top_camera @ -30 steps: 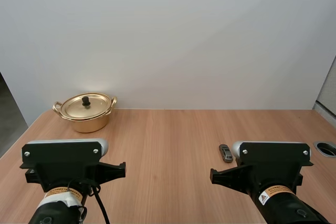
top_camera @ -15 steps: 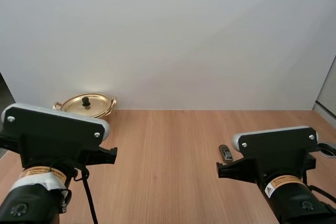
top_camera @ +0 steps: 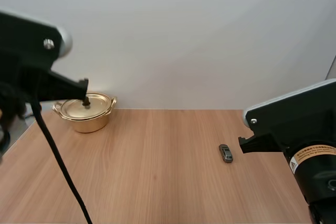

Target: Open the pot, put the car inside, and close it

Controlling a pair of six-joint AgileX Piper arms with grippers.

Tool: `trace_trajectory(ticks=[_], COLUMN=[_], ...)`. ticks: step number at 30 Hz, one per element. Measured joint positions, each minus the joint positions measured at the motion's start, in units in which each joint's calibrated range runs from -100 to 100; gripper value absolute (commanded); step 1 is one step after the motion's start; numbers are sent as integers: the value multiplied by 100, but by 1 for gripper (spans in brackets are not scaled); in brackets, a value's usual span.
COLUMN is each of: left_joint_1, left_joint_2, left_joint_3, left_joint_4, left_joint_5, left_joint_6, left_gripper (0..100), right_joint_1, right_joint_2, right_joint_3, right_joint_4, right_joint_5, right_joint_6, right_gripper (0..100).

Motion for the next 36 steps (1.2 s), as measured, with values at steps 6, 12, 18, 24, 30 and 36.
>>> trace_trajectory(ticks=[6, 12, 18, 24, 30, 36], left_joint_1=[117, 117, 117, 117, 117, 117], left_joint_2=[1191, 2359, 3502, 4658, 5821, 6958], left_joint_3=[-1219, -2183, -2580, -2752, -2752, -2898], left_joint_4=[-135, -229, 16, -1, 18, 18], left_joint_5=[-147, 1271, 1827, 1852, 2103, 2223], left_joint_6=[-152, 353, 422, 468, 465, 465], left_gripper=[0, 0, 12, 96, 100, 100], right_joint_1=[16, 16, 16, 16, 16, -51], right_joint_2=[275, 286, 286, 286, 286, 286], right_joint_3=[0, 0, 0, 0, 0, 0], right_joint_4=[746, 1708, 1883, 1893, 1893, 1893], right_joint_5=[892, 1190, 1298, 1500, 1586, 1776], right_joint_6=[-840, -1628, -1714, -1714, -1714, -1714], right_gripper=[0, 0, 0, 0, 0, 0])
